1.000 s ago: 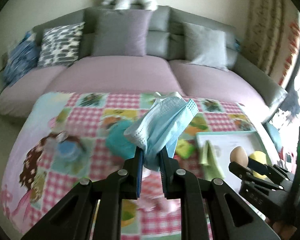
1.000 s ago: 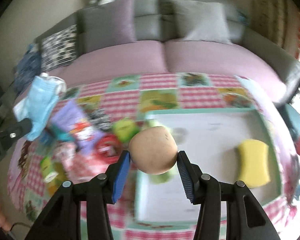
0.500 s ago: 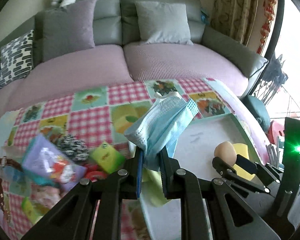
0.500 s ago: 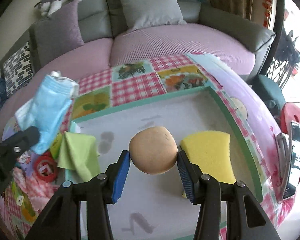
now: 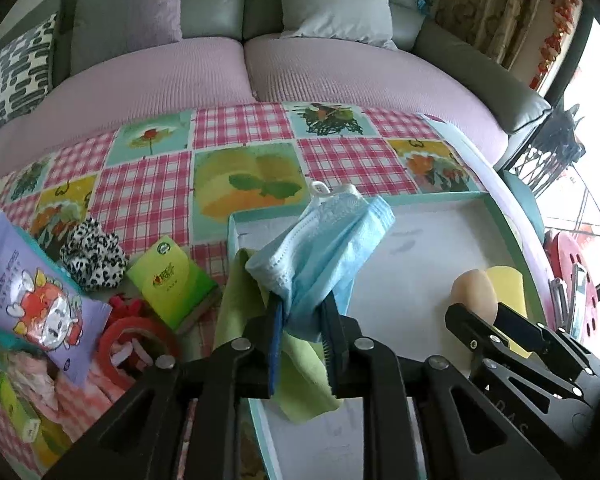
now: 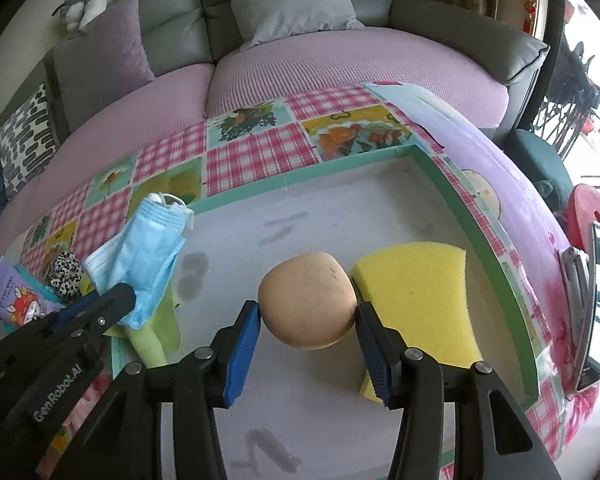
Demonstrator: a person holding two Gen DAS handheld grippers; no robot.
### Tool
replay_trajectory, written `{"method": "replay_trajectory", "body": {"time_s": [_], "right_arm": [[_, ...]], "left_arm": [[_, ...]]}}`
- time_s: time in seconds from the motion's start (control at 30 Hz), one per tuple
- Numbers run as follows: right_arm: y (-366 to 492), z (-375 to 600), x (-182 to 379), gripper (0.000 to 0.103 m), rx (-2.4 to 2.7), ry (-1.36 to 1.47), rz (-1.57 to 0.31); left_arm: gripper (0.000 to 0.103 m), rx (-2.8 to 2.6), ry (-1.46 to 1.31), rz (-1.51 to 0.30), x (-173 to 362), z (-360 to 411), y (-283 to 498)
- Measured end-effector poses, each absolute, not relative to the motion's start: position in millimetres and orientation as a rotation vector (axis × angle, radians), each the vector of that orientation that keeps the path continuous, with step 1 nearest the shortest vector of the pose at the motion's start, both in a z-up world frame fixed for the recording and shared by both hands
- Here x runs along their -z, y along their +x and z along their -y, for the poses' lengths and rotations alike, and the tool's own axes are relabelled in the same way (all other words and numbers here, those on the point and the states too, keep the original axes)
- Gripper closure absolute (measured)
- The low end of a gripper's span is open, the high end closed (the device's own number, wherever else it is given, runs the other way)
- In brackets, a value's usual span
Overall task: Organize soft objects
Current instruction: 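Carry the puff with the right gripper into the tray while the left carries the mask there, then release the puff in the tray with the right gripper while the left releases the mask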
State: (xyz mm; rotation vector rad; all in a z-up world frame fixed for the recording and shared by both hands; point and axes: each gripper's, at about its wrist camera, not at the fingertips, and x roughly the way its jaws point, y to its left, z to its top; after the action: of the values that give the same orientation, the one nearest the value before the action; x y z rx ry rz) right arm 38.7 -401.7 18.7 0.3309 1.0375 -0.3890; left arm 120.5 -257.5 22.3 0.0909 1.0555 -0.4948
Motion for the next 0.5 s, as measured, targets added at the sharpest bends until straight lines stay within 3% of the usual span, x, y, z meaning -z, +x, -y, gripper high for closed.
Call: {"method": "replay_trajectory", "body": {"time_s": [0.1,0.3,0.37,0.43,0.5], "right_arm": [[37,400,-23,0.048,0.393,0.314,-1.039],[33,388,-37,0.036,0.408,0.227,-1.031],[33,385,-39,0.027,0.411,0.205,-1.039],[32,383,-39,0.013,0.411,0.194,-1.050],[32,382,-38,0.008,0.418,0.180,-1.058]], "left_arm": [[0.052,0.488,0.067,-1.056,-28,251,119],[0.041,0.440,0.066,-1.033,-46,238,115],[0.037,0.406,0.076,-1.032,-48,232,115],[0.025,0.370,0.086,-1.033,-49,225,115],[0.021,0.334,0.096,-1.030,-48,218,115]]}}
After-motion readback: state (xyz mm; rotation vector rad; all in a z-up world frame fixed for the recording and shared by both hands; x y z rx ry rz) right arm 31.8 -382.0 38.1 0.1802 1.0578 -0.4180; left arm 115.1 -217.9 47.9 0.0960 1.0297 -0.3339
